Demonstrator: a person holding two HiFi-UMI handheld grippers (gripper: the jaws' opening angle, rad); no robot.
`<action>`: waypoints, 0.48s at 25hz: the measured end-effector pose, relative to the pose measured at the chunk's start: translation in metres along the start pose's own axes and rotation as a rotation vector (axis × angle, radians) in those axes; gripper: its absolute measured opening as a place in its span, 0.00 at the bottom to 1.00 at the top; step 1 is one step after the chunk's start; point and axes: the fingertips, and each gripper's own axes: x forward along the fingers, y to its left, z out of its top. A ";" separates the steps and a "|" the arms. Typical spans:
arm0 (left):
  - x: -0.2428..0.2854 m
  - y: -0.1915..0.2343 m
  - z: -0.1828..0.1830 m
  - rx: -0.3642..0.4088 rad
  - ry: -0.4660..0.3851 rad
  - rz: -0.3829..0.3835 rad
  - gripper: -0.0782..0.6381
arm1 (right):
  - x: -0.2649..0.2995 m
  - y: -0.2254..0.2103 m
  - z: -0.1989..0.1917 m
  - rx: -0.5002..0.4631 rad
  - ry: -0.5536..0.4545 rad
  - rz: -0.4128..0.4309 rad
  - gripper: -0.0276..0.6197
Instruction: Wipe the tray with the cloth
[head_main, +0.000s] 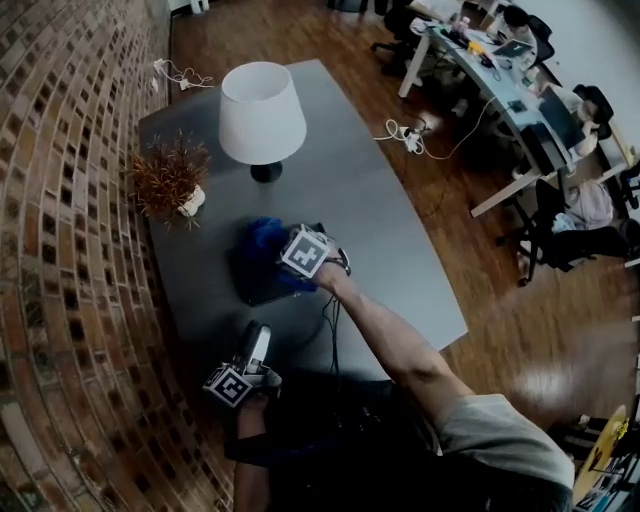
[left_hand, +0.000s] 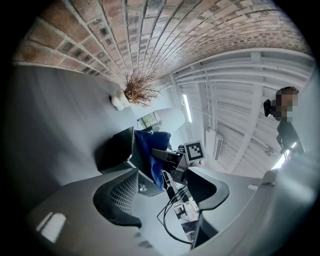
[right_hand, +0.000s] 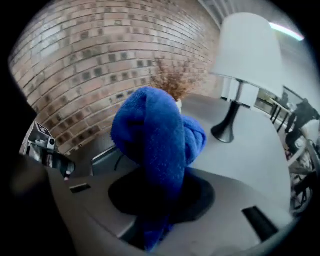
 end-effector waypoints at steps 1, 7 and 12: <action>-0.004 -0.002 0.001 0.003 -0.004 0.003 0.51 | -0.009 -0.019 -0.012 0.039 0.025 -0.035 0.20; -0.036 0.004 0.017 0.018 -0.070 0.047 0.51 | -0.044 -0.049 -0.034 -0.017 0.134 -0.221 0.20; -0.032 -0.002 0.016 0.026 -0.077 0.038 0.51 | -0.011 0.082 0.002 -0.171 0.017 0.090 0.20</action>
